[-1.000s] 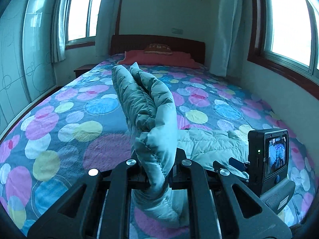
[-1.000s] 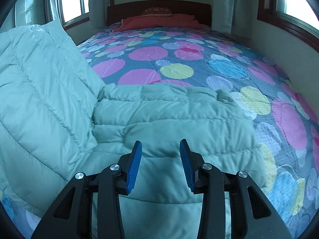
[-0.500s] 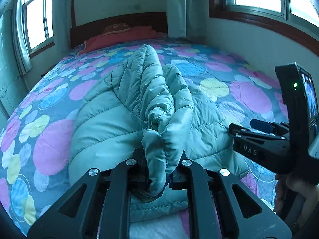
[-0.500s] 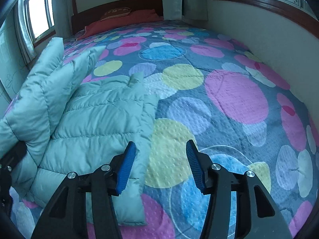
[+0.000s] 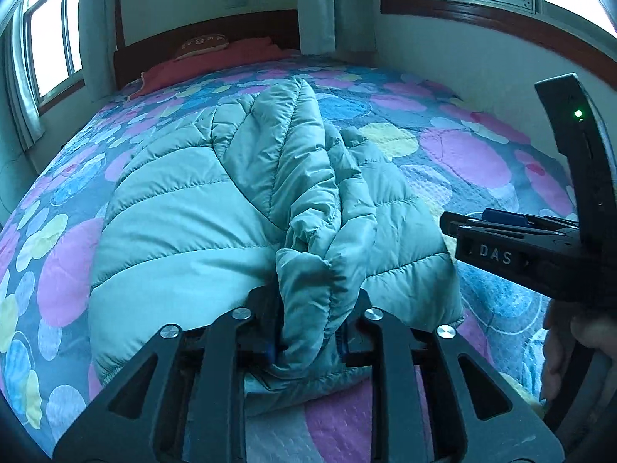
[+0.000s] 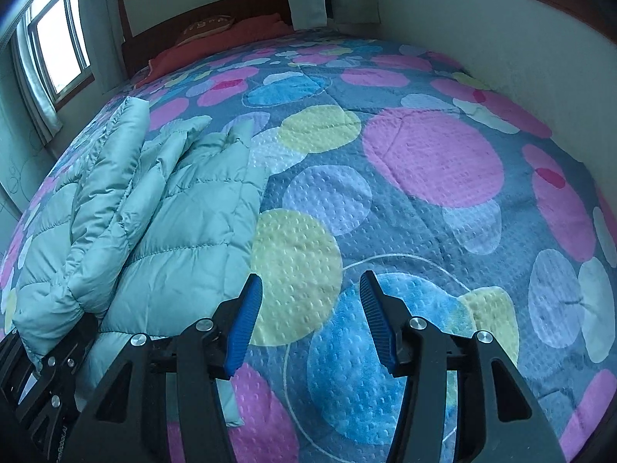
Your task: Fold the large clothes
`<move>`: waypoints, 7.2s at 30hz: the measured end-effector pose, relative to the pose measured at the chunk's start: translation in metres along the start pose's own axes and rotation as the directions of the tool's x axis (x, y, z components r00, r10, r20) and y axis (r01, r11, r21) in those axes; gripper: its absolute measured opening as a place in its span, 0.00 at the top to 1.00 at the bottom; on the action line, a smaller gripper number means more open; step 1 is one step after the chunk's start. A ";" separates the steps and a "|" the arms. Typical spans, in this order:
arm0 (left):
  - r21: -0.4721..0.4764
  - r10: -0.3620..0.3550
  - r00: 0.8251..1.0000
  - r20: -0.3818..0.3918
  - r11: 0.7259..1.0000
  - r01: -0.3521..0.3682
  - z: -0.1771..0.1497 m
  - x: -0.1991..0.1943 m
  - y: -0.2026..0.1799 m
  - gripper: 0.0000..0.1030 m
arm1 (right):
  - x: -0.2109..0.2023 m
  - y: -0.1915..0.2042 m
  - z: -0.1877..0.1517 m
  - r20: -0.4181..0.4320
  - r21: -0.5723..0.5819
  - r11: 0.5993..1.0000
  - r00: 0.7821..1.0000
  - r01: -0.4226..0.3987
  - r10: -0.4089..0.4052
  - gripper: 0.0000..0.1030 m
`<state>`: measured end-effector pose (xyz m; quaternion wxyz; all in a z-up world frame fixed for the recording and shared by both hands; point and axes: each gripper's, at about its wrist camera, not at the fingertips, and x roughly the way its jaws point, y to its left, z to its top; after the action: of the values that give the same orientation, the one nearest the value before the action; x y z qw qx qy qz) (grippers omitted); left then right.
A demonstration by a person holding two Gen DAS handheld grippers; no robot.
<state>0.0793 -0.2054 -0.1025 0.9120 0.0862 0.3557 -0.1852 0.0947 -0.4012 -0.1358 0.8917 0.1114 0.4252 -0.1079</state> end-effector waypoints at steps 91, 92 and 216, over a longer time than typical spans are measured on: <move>-0.463 -0.183 0.983 -0.001 0.871 0.162 -0.014 0.027 0.122 0.38 | 0.001 0.006 -0.011 -0.073 0.206 0.933 0.946 -0.295 0.316 0.92; -0.455 -0.185 0.983 -0.015 0.876 0.158 -0.015 0.031 0.117 0.38 | 0.006 0.003 -0.014 -0.077 0.215 0.932 0.946 -0.292 0.314 0.92; -0.732 -0.439 0.893 0.104 0.573 0.367 0.007 0.080 0.198 0.47 | 0.072 0.033 0.026 0.111 0.445 0.685 0.794 -0.577 0.597 0.72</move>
<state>0.2168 -0.0483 -0.1464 0.7846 -0.3629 0.4496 -0.2247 0.1680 -0.3841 -0.1724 0.8175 0.4501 0.3482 0.0889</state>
